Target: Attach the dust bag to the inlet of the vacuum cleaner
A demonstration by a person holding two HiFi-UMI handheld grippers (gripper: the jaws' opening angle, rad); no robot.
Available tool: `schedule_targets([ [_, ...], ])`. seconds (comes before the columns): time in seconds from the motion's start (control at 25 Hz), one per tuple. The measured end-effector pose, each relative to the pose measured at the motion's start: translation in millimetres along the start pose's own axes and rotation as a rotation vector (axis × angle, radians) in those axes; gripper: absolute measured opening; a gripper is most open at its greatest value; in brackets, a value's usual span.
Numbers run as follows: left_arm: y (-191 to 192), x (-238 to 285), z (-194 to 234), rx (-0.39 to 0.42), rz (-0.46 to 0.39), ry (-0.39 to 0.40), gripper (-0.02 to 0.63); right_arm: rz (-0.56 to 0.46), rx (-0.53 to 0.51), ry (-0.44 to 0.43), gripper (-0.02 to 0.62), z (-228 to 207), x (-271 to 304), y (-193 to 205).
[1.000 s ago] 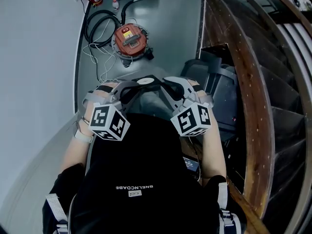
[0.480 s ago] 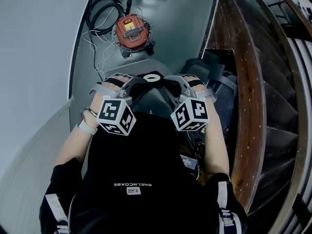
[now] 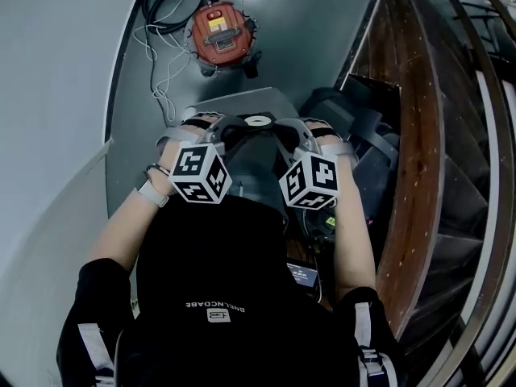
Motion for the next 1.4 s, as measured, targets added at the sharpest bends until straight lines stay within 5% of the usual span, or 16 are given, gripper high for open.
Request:
schedule_targets([
  [0.68,111.7,171.5,24.5,-0.142,0.049,0.035,0.031,0.057,0.102,-0.066,0.041,7.7,177.1,97.3],
  [1.4,233.0,343.6,49.7,-0.298,0.058,-0.039,0.032,0.116,0.154,-0.039,0.041,12.6,361.6,188.5],
])
Point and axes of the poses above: the fingertips, and each gripper's own axes: x forward along the fingers, z to its left, y out of its underside, the point moved 6 cm from there along -x, backward along the fingers, and after that the axes turned 4 degrees about -x, right-handed, at the moved point
